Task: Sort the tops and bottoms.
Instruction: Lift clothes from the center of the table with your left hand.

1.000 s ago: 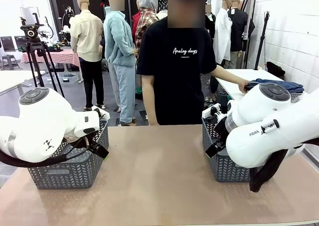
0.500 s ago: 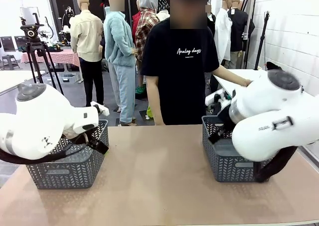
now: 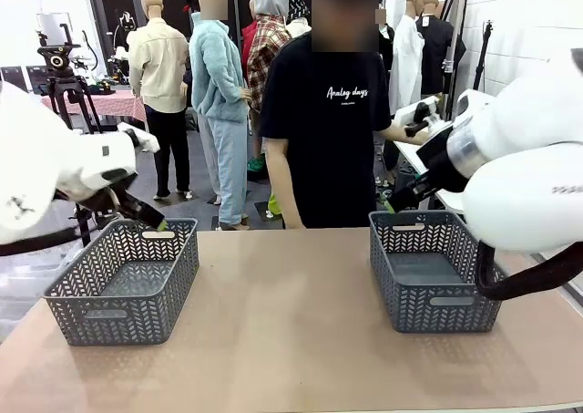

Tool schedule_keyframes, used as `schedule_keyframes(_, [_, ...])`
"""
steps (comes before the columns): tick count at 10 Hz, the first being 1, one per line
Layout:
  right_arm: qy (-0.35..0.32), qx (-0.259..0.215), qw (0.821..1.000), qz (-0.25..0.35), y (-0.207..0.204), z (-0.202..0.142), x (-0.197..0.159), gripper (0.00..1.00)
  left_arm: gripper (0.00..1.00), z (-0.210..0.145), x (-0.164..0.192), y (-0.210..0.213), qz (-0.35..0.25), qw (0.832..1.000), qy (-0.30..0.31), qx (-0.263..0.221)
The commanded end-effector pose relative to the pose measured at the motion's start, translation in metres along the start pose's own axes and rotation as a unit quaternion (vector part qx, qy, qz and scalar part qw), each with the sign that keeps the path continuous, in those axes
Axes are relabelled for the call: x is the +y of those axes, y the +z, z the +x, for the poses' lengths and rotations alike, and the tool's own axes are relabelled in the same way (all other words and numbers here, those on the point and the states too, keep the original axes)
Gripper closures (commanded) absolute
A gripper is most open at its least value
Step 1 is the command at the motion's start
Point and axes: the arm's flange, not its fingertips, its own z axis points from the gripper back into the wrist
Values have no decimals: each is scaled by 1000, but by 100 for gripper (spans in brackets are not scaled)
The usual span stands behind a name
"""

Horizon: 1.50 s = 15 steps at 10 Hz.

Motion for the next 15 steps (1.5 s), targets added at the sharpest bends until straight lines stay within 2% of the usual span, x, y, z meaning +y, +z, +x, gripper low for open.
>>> schedule_keyframes(1, [-21,-6,999,35,27,-36,-11,0,0,-6,4,38,-16,999,-11,-29])
schedule_keyframes(3, [-45,7,998,50,27,-58,-20,0,0,-3,5,52,-17,999,-17,-38])
schedule_keyframes(7, [-36,33,997,59,15,-64,-20,0,0,-4,-5,39,-58,998,-28,-23])
schedule_keyframes(8, [-48,25,998,44,26,-16,-32,0,0,6,-5,54,-19,999,-27,-32])
schedule_keyframes(15, [-48,25,998,44,26,-16,-32,0,0,6,-5,54,-19,999,-27,-32])
